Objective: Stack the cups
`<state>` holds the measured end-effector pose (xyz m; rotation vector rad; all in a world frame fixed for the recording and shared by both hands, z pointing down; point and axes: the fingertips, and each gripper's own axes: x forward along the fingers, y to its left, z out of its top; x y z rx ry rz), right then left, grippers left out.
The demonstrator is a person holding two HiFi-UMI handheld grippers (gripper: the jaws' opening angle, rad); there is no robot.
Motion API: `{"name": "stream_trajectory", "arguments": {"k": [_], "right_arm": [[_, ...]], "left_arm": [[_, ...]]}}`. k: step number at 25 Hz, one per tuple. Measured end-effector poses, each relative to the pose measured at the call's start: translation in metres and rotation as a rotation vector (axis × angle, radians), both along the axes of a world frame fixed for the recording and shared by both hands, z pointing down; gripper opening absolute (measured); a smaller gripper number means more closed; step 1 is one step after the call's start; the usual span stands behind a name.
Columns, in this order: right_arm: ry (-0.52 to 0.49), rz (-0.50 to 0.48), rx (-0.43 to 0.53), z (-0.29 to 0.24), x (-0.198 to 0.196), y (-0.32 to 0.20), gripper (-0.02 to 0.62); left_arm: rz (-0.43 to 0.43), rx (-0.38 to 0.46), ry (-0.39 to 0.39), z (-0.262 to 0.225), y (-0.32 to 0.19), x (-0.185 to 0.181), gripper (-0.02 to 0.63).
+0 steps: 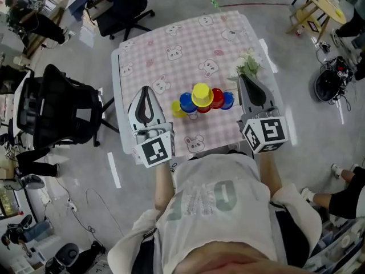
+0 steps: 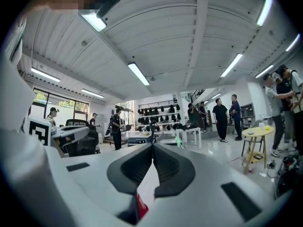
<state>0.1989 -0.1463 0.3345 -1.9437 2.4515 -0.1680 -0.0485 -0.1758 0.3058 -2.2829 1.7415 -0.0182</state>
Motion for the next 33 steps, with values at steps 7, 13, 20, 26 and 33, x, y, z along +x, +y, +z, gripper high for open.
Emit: {"name": "stream_trajectory", "arguments": {"k": [7,13,20,26,33], "right_arm": [[0.046,0.042,0.007,0.022,0.002,-0.001,0.034],[0.085,0.005,0.024,0.022,-0.004,0.0,0.032],[0.097,-0.008,0.045,0.018,-0.009,0.002,0.032],[0.11,-0.018,0.051,0.013,-0.012,0.004,0.032],[0.11,-0.028,0.036,0.024,-0.016,-0.007,0.032]], "left_arm": [[0.026,0.007,-0.019,-0.006,-0.003,0.014,0.029],[0.043,0.016,0.005,-0.007,0.002,0.027,0.029],[0.047,0.008,0.042,-0.006,0.012,0.023,0.029],[0.031,0.017,0.043,-0.011,0.016,0.016,0.029],[0.024,-0.001,0.072,0.002,0.003,0.011,0.029]]}}
